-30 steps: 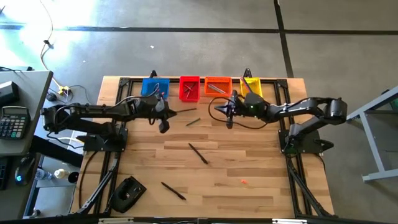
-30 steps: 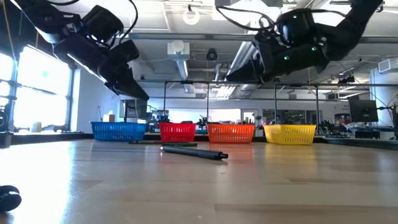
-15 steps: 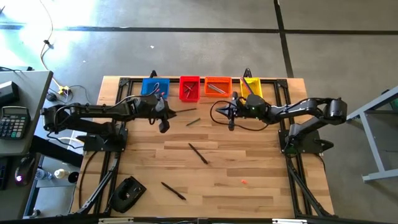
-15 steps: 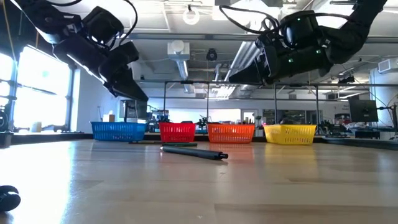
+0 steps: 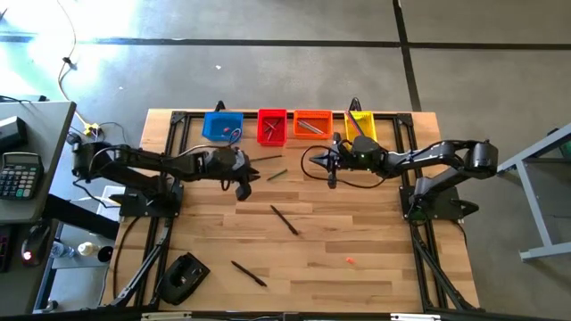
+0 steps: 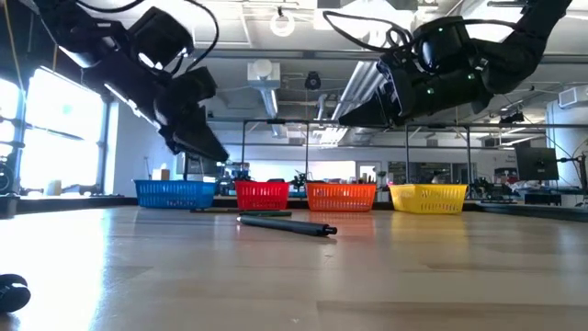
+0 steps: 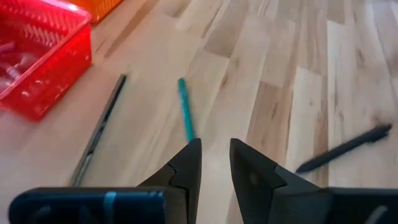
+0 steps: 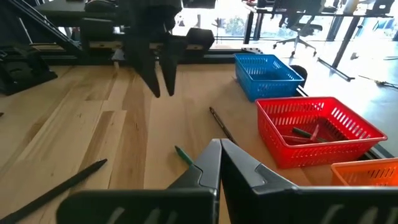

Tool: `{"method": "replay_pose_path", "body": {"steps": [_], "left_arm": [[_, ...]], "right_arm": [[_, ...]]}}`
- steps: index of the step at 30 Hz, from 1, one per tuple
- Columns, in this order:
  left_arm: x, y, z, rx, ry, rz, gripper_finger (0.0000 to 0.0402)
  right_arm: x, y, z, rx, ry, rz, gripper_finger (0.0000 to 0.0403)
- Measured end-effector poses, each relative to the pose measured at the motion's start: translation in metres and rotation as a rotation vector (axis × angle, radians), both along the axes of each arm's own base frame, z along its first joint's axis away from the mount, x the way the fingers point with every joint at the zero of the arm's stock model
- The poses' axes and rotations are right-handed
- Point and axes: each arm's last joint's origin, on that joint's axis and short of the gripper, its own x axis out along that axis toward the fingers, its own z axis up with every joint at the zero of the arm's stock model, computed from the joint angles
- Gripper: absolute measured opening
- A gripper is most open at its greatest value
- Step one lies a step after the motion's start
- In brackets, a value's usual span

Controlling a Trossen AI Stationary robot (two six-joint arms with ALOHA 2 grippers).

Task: Sort crayons/erasers/pens/pencils in bins
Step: Put the green crayon into the red bin

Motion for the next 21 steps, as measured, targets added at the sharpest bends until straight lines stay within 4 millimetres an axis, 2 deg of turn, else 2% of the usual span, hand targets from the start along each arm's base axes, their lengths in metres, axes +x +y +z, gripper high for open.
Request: {"method": "replay_pose_path", "body": {"steps": [5, 9, 15, 21], "left_arm": [[0.021, -0.011, -0.002, 0.038, 0.034, 0.006, 0.0078], [0.039, -0.016, -0.008, 0.059, 0.068, 0.035, 0.0096], [0.058, -0.013, -0.021, 0.052, 0.080, 0.092, 0.0133], [0.065, -0.002, -0.037, 0.108, 0.139, 0.132, 0.0152]], "right_arm": [[0.000, 0.000, 0.000, -0.001, 0.003, 0.000, 0.0000], [0.000, 0.000, 0.000, -0.011, 0.005, 0.001, 0.0000], [0.000, 0.000, 0.000, -0.019, 0.007, 0.002, 0.0000], [0.000, 0.000, -0.002, -0.020, 0.020, 0.003, 0.0000]]}}
